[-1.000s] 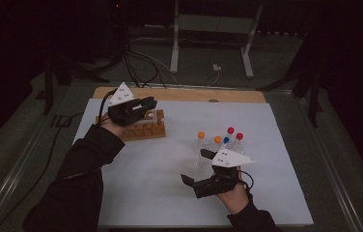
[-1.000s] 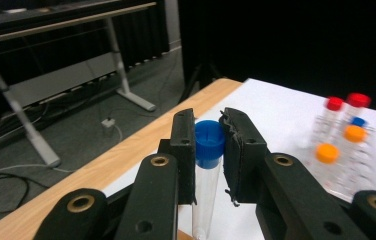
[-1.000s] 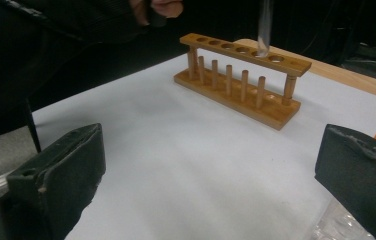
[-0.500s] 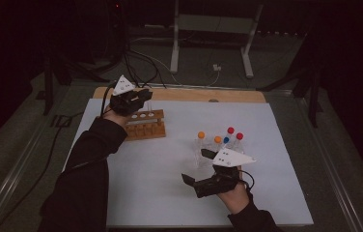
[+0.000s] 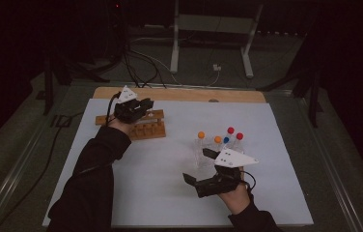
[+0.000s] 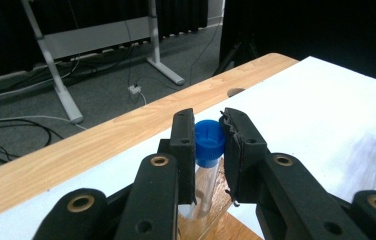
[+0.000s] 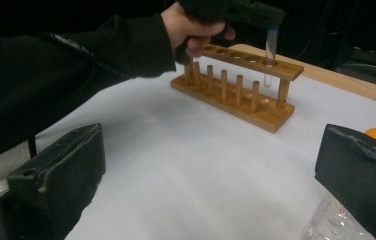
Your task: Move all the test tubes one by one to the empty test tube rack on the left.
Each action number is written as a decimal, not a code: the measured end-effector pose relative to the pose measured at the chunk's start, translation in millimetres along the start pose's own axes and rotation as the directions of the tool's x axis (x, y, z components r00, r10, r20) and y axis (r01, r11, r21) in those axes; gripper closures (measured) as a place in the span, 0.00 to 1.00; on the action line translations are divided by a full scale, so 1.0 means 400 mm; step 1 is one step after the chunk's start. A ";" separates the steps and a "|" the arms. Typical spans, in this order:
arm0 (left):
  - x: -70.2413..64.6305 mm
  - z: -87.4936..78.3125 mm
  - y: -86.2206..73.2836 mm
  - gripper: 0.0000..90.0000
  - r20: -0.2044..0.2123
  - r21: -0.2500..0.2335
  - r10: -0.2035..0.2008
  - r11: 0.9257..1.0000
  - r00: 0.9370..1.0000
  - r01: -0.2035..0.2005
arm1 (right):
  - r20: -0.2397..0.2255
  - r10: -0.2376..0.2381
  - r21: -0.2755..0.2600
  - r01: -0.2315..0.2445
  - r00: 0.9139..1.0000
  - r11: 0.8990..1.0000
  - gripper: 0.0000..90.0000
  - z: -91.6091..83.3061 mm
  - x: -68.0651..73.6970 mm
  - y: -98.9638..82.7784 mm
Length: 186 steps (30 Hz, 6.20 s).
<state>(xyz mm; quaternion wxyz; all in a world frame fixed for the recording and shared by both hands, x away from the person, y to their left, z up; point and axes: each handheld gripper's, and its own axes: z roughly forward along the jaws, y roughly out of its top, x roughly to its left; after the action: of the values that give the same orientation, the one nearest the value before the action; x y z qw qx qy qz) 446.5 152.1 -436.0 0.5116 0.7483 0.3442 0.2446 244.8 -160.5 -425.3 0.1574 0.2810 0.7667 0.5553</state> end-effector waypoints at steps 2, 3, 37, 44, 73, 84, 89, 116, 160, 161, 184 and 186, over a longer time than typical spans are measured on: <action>0.000 0.004 -0.007 0.86 -0.003 0.007 -0.007 1.000 1.000 0.007 | 0.001 0.001 0.001 -0.001 1.000 1.000 0.00 0.000 -0.001 0.000; -0.001 0.005 -0.010 0.86 -0.005 0.008 -0.010 1.000 1.000 0.010 | 0.004 -0.001 -0.004 0.001 1.000 1.000 0.00 0.000 -0.001 -0.001; -0.002 -0.015 -0.004 0.53 0.026 0.052 -0.038 0.998 0.999 0.037 | 0.041 -0.033 -0.041 0.035 0.999 0.999 0.00 -0.055 -0.027 0.035; -0.025 -0.104 0.023 0.16 0.093 0.004 -0.036 0.999 0.995 0.036 | 0.178 0.000 -0.048 0.008 0.984 0.999 0.00 -0.091 -0.083 0.048; -0.240 -0.325 -0.161 0.02 0.296 -0.018 0.074 0.997 0.952 -0.072 | 0.419 0.108 0.122 -0.174 0.902 0.977 0.67 -0.071 -0.231 -0.084; -0.269 -0.326 -0.196 0.02 0.320 0.000 0.085 0.996 0.944 -0.090 | 0.450 0.128 0.172 -0.227 0.884 0.959 0.72 -0.019 -0.259 -0.094; -0.269 -0.326 -0.199 0.02 0.321 0.001 0.089 0.996 0.943 -0.094 | 0.468 0.118 0.188 -0.229 0.876 0.955 0.74 0.006 -0.268 -0.099; -0.254 -0.321 -0.207 0.02 0.311 0.019 0.073 0.996 0.948 -0.083 | 0.460 0.041 0.148 -0.122 0.887 0.981 0.86 -0.020 -0.239 -0.047; -0.293 -0.292 -0.136 0.09 0.411 -0.034 0.107 0.994 0.905 -0.102 | 0.089 -0.051 0.209 0.031 0.995 0.977 0.86 0.065 0.013 -0.018; -0.298 -0.287 -0.132 0.10 0.421 -0.040 0.110 0.994 0.900 -0.103 | 0.085 -0.056 0.213 0.036 0.995 0.976 0.86 0.070 0.017 -0.020; -0.386 -0.205 -0.090 0.65 0.471 -0.054 0.173 0.984 0.865 -0.167 | 0.038 -0.065 0.247 0.053 0.997 0.968 0.86 0.106 0.043 -0.036; -0.388 -0.202 -0.090 0.68 0.478 -0.051 0.177 0.984 0.860 -0.174 | 0.038 -0.063 0.246 0.052 0.997 0.968 0.86 0.105 0.043 -0.036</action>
<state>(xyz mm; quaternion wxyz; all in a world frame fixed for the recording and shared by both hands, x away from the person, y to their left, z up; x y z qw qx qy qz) 279.2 90.2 -442.8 0.5588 0.8122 0.1363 0.0975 250.9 -121.1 -451.6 0.1551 0.2885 0.8334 0.4452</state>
